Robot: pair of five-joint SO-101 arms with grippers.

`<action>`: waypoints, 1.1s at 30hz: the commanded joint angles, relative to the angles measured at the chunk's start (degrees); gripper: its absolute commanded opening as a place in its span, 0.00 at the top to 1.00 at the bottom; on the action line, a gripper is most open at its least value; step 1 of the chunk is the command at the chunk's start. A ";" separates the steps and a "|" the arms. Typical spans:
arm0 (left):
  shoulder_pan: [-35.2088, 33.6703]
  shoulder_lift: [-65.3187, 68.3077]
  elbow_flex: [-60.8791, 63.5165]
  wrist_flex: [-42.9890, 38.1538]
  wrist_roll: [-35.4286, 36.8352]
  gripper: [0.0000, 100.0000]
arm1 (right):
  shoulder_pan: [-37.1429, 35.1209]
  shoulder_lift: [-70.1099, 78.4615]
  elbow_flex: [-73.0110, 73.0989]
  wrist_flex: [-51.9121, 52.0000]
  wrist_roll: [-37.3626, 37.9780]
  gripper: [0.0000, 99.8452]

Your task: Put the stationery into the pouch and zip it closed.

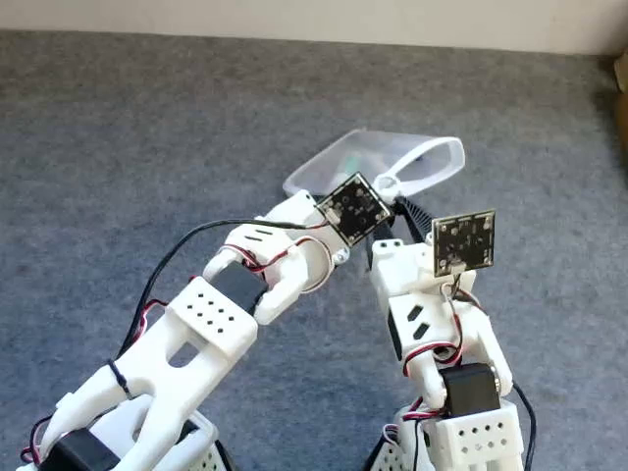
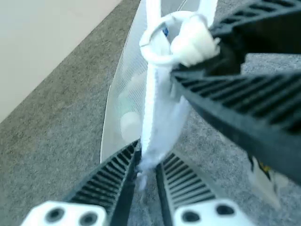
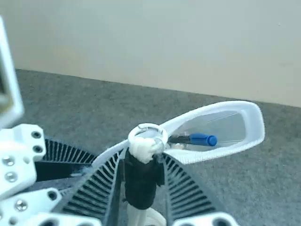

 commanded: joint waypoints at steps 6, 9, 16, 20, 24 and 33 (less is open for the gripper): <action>-2.15 -1.45 -0.40 0.09 0.97 1.00 | 7.87 -0.75 0.92 -9.63 -0.70 1.00; -2.15 -1.45 -0.40 0.09 0.97 1.00 | 8.57 -0.75 1.01 -10.07 -0.70 1.00; -2.15 -1.45 -0.40 0.09 0.97 1.00 | 10.33 -0.75 1.01 -10.07 -0.70 1.00; -2.15 -1.45 -0.40 0.09 0.97 1.00 | 10.86 -0.75 1.01 -10.07 -0.44 1.00; -2.95 -1.45 -0.40 0.18 0.88 1.00 | 13.41 -0.75 1.19 -12.18 -0.70 1.00; -4.44 -1.54 -0.48 0.18 0.53 1.00 | 16.84 -0.66 1.27 -14.11 -0.79 1.00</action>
